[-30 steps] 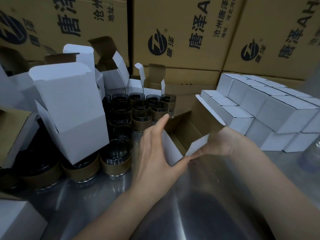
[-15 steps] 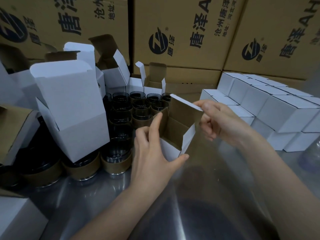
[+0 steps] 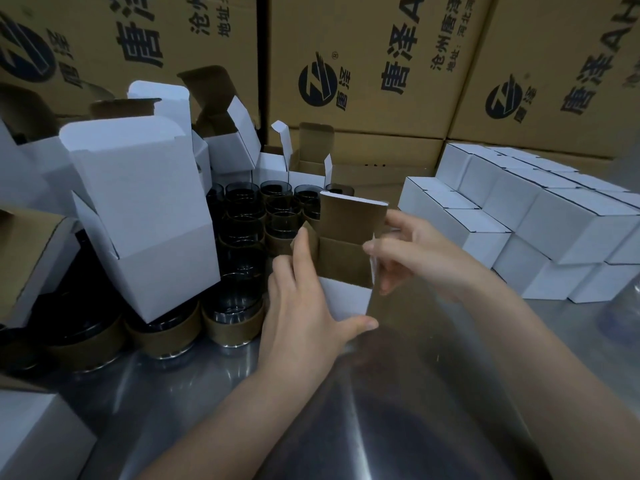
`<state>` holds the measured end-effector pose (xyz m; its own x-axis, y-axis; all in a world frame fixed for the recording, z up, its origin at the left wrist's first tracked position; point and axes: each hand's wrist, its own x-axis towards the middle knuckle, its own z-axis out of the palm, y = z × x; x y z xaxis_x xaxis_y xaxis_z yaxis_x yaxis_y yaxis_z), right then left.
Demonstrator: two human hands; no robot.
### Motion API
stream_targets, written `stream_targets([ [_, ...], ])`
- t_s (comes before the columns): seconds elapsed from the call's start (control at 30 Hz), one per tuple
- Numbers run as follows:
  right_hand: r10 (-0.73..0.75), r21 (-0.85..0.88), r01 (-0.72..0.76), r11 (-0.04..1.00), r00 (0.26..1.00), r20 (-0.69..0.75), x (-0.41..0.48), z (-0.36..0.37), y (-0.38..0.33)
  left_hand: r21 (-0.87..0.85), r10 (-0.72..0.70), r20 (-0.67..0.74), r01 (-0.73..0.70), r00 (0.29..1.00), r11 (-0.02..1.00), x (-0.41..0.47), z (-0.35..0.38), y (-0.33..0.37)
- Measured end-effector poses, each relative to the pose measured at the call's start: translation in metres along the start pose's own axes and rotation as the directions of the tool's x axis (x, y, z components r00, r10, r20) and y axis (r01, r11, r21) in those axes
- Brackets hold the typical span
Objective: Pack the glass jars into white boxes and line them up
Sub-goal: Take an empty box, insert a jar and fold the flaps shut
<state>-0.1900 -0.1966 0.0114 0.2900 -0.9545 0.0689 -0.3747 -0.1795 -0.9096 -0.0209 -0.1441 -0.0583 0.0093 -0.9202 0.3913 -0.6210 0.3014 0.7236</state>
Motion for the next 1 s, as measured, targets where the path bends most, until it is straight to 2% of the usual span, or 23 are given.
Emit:
stream_targets([
  [0.2, 0.053, 0.298, -0.076, 0.952, 0.995, 0.087, 0.003, -0.012, 0.011, -0.066, -0.014, -0.012, 0.013, 1.0, 0.998, 0.0, -0.002, 0.001],
  [0.53, 0.028, 0.541, -0.175, 0.823, 0.963, 0.269, 0.008, -0.027, 0.036, -0.247, -0.096, -0.052, 0.08, 0.994, 0.966, 0.0, -0.003, 0.002],
  [0.67, 0.023, 0.566, -0.212, 0.797, 0.946, 0.322, 0.008, -0.029, 0.042, -0.337, -0.133, -0.048, 0.11, 0.99, 0.935, -0.001, -0.002, 0.005],
  [0.77, 0.07, 0.581, -0.243, 0.777, 0.95, 0.303, 0.008, -0.03, 0.046, -0.386, -0.159, -0.02, 0.139, 0.987, 0.912, -0.001, -0.003, 0.005],
  [1.0, 0.112, 0.461, -0.237, 0.855, 0.953, 0.283, 0.011, -0.03, 0.049, -0.312, -0.082, -0.032, 0.068, 0.996, 0.948, 0.0, -0.004, 0.002],
])
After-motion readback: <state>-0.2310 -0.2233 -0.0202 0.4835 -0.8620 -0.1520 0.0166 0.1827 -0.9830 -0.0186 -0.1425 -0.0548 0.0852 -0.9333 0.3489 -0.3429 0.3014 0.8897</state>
